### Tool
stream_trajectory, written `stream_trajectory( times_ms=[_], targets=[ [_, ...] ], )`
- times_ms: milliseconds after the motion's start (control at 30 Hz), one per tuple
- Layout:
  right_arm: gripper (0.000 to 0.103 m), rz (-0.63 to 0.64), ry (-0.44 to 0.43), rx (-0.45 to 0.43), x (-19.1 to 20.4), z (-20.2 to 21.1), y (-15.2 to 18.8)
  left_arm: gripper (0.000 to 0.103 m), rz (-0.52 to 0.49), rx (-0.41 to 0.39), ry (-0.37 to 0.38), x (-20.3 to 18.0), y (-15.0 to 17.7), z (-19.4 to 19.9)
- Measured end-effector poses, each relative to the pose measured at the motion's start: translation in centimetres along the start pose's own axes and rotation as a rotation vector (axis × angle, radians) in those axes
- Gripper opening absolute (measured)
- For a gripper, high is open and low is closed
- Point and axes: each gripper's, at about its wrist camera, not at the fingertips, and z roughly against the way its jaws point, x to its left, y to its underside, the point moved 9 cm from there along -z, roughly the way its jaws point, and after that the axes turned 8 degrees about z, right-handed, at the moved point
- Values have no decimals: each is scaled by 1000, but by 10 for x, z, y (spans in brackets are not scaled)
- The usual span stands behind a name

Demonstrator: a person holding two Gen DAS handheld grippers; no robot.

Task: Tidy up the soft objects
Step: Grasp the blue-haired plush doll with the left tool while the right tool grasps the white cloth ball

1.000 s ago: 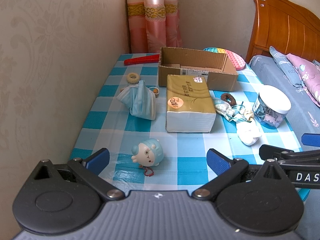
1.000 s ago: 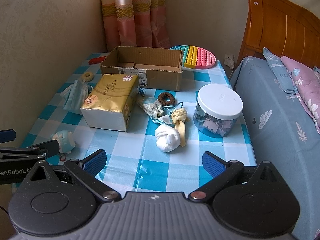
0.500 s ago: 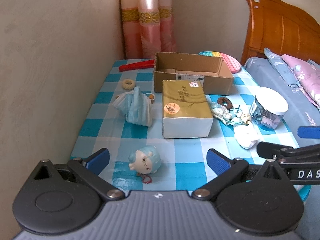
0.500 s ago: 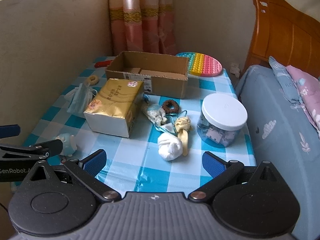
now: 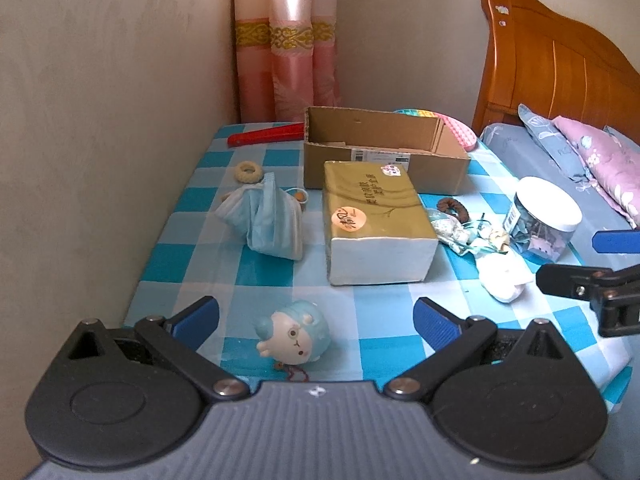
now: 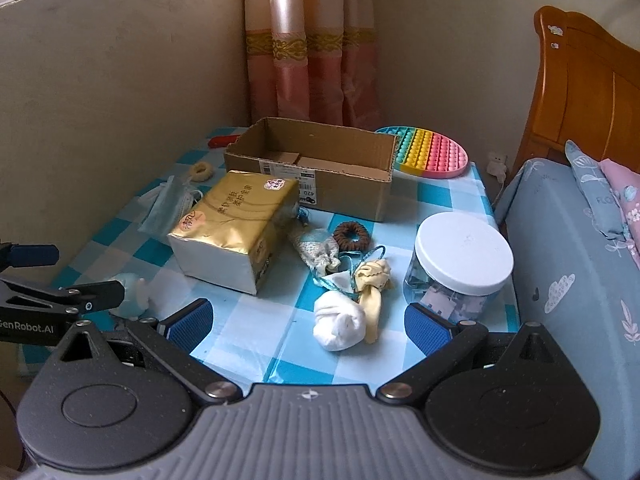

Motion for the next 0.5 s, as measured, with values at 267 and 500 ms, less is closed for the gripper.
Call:
stream_trajectory(
  times_ms=[267, 500],
  targets=[
    [103, 29, -39, 44, -3, -31, 16, 102, -17, 26, 5, 11, 12, -20],
    [103, 14, -64, 125, -9, -59, 39, 102, -37, 59, 17, 17, 24, -34]
  ],
)
